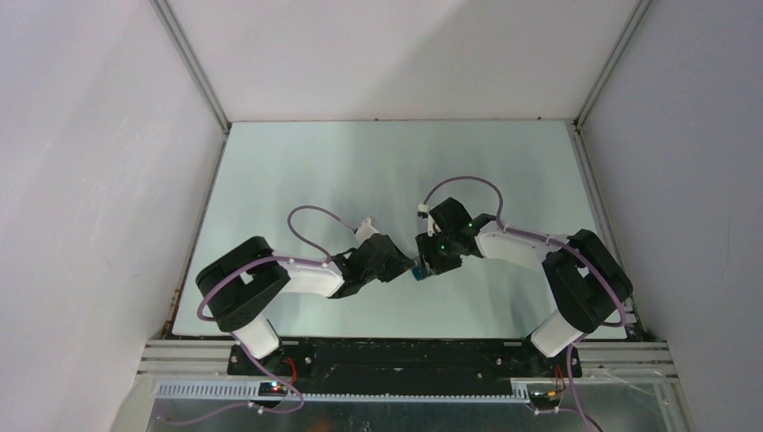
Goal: Sort the pills into containers
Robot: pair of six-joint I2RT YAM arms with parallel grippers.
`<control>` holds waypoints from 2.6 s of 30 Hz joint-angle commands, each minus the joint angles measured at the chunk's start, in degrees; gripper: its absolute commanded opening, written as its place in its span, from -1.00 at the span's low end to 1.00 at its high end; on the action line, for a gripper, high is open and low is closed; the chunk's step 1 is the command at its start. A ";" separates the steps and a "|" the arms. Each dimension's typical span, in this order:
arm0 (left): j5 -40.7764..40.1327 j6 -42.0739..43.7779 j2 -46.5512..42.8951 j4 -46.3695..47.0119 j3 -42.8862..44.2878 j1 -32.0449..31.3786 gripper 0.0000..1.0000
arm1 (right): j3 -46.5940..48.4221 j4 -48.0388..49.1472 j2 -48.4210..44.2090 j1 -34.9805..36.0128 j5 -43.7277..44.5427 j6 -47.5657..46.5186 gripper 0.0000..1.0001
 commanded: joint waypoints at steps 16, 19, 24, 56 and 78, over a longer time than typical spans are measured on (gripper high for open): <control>0.27 0.15 -0.57 0.07 -0.72 -0.34 -0.43 | -1.94 6.76 0.53 -0.85 3.53 5.09 -0.02; 0.29 0.22 -0.16 -0.16 -0.57 -0.36 -0.43 | -3.37 9.15 -0.11 -2.23 1.18 6.26 -0.03; -0.02 0.58 0.31 -0.88 -0.33 -0.34 -0.43 | -6.45 14.18 -1.29 -5.67 -5.26 8.13 0.00; -0.74 3.43 2.36 -5.44 4.59 -0.34 -0.20 | -9.43 21.04 4.93 -10.30 -18.28 2.28 0.01; -0.64 2.96 3.62 -5.70 4.77 -0.34 -0.32 | -9.43 19.14 6.99 -8.09 -9.94 0.41 -0.38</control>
